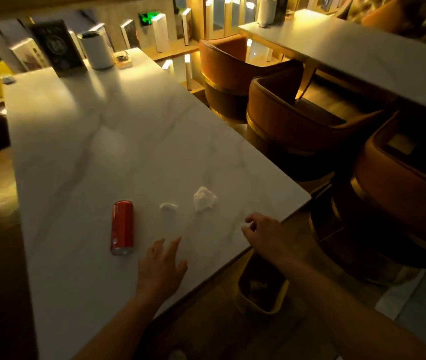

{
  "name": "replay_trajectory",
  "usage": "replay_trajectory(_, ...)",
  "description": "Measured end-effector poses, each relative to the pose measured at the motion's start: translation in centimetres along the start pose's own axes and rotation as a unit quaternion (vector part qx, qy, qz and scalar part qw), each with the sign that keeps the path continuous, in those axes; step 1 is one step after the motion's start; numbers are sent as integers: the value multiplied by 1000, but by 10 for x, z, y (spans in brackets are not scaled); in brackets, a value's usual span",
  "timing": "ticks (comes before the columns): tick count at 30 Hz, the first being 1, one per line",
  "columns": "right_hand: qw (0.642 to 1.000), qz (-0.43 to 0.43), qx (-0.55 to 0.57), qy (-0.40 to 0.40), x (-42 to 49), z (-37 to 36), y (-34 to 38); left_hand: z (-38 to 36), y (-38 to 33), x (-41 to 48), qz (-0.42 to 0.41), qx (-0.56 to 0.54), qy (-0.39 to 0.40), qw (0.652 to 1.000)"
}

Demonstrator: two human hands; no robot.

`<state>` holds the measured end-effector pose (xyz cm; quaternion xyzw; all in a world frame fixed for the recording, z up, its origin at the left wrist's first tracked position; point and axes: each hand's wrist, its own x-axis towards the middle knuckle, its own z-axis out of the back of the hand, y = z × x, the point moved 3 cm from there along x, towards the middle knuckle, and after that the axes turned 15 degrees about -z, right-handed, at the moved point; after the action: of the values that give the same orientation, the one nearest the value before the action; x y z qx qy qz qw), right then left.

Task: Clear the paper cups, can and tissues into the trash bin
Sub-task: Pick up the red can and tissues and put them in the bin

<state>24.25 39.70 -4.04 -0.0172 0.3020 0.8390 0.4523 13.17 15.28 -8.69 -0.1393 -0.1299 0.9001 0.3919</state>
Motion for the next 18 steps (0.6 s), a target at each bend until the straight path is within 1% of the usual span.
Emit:
replay_trajectory(5, 1000, -11, -15, 26, 19, -23, 47, 14, 17, 11, -23, -27, -13, 999)
replay_trajectory(9, 998, -17, -31, 52, 39, -46, 77, 8, 28, 9, -45, -9, 30, 999)
replay_trajectory(12, 997, 6, -45, 60, 59, -63, 101, 2, 41, 7, -26, 24, 61, 997)
replay_trajectory(14, 994, 25, -77, 76, 72, -75, 113, -5, 47, 6, -11, 46, 90, 995)
replay_trajectory(18, 982, 56, -144, 106, 98, -93, 125, -17, 47, 7, -4, 66, 111, 992)
